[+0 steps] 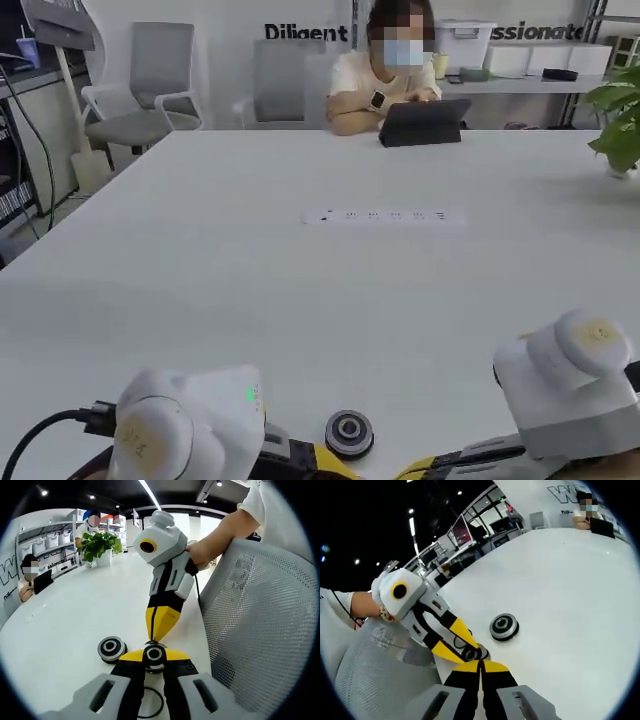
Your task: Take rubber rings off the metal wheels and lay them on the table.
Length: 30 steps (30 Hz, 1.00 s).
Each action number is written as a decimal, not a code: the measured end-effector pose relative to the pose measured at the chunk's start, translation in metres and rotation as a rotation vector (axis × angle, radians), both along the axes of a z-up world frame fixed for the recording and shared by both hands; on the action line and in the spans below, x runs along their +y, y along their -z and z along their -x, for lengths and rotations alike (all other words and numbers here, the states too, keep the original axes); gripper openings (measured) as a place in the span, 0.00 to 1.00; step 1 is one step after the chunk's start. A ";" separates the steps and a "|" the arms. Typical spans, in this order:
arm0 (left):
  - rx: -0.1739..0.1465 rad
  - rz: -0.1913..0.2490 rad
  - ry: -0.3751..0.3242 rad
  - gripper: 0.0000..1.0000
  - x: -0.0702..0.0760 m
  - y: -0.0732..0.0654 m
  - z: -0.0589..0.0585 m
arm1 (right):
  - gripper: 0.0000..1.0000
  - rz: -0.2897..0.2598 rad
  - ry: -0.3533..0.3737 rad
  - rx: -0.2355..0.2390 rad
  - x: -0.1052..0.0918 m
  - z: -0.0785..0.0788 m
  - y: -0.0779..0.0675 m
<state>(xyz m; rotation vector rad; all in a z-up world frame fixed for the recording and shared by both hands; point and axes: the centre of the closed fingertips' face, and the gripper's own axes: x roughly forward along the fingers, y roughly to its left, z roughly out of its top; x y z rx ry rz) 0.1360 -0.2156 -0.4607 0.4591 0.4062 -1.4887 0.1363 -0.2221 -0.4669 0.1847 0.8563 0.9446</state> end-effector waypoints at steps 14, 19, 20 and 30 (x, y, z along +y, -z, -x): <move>0.003 0.003 0.001 0.08 0.000 0.000 0.000 | 0.00 -0.010 -0.012 0.000 0.005 0.003 -0.006; 0.004 0.003 -0.001 0.08 0.000 0.000 0.001 | 0.00 -0.013 -0.016 -0.001 0.006 0.003 -0.007; 0.004 0.003 -0.001 0.08 0.000 0.000 0.000 | 0.00 -0.013 -0.017 -0.001 0.006 0.003 -0.007; 0.004 0.000 -0.002 0.08 0.000 0.000 0.000 | 0.00 -0.029 -0.048 -0.020 0.013 0.004 -0.012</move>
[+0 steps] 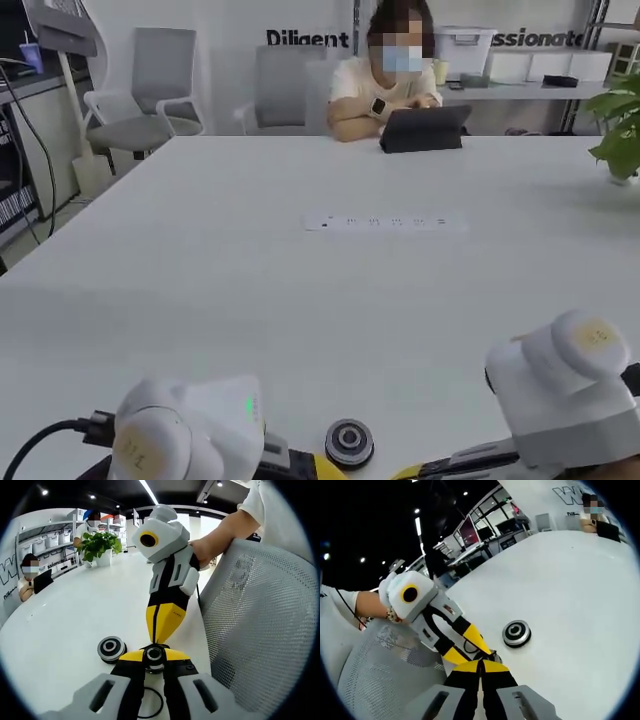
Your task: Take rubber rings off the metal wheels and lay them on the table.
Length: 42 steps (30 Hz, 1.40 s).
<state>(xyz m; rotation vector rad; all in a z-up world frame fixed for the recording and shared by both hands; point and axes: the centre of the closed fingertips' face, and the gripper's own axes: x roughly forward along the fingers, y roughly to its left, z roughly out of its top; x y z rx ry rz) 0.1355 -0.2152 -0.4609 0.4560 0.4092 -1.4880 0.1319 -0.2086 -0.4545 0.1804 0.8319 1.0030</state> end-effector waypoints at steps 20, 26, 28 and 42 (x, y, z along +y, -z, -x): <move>0.001 0.002 -0.001 0.08 0.000 0.000 0.000 | 0.00 -0.108 0.094 0.102 -0.005 -0.005 -0.003; 0.000 0.002 -0.006 0.08 0.000 0.000 0.000 | 0.00 -0.046 0.105 0.091 -0.011 -0.007 0.005; 0.002 -0.003 -0.007 0.08 0.000 0.000 0.000 | 0.00 -0.032 0.101 0.083 -0.011 -0.007 0.007; 0.013 0.011 0.022 0.16 -0.006 -0.022 0.005 | 0.00 -0.001 0.083 0.064 -0.012 -0.006 0.009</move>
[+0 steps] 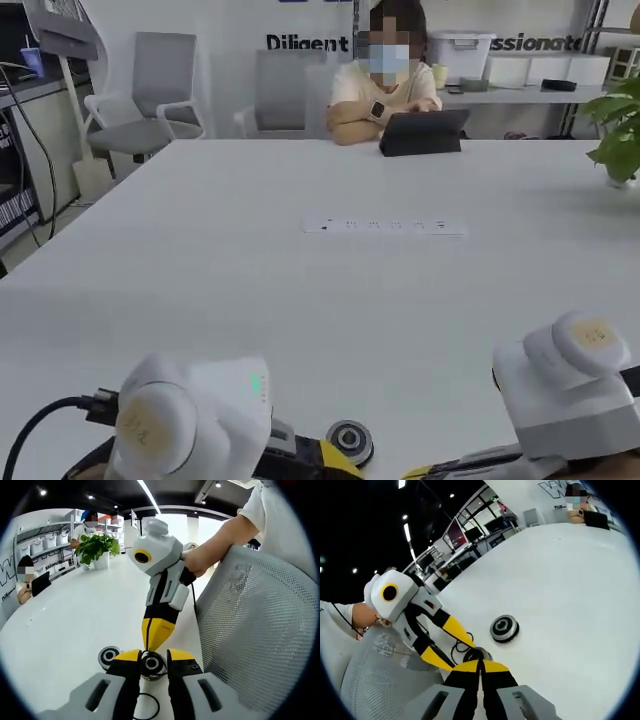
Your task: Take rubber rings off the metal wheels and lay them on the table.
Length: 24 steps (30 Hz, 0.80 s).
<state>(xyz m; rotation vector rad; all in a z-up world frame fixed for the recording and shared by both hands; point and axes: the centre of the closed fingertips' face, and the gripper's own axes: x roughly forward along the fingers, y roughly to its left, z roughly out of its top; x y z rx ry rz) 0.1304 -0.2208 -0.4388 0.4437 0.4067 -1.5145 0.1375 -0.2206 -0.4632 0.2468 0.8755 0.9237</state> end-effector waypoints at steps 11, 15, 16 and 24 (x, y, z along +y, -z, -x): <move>-0.037 -0.002 0.092 0.34 0.007 -0.026 0.011 | 0.00 0.006 0.002 -0.005 -0.001 -0.001 0.000; -0.034 -0.007 0.108 0.40 0.012 -0.034 0.013 | 0.00 0.004 0.004 -0.007 -0.002 -0.001 -0.001; -0.029 -0.005 0.107 0.42 0.014 -0.035 0.013 | 0.00 0.004 0.003 -0.008 -0.002 -0.001 -0.001; -0.029 0.002 0.076 0.53 0.033 -0.052 0.008 | 0.00 0.003 0.002 -0.010 -0.002 -0.001 -0.002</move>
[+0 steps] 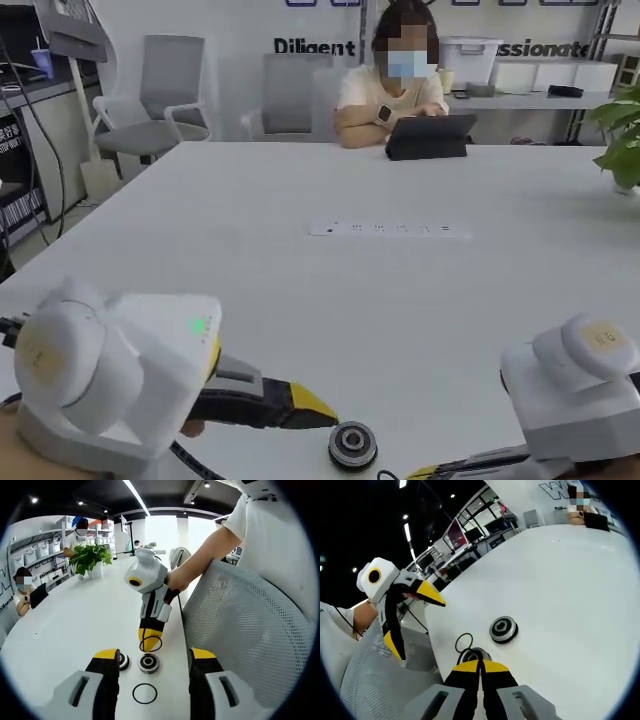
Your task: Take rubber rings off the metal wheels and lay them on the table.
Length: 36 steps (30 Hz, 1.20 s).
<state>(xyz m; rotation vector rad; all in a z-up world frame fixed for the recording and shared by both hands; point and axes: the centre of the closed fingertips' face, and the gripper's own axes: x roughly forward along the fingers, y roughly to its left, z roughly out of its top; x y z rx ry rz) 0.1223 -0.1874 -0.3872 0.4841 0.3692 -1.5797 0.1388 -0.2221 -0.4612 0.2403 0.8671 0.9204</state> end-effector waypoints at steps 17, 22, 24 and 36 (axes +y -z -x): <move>-0.013 0.065 -0.156 0.77 0.048 -0.035 -0.012 | 0.00 -0.004 0.004 -0.002 0.000 0.000 -0.001; -0.007 0.085 -0.242 0.82 0.068 -0.038 -0.015 | 0.00 -0.015 0.012 0.000 0.000 -0.002 -0.003; 0.010 0.091 -0.272 0.83 0.076 -0.036 -0.013 | 0.00 -0.024 0.016 0.005 0.000 -0.002 -0.004; 0.053 0.123 -0.387 0.90 0.105 -0.026 0.000 | 0.00 -0.025 0.025 0.004 -0.002 -0.003 -0.004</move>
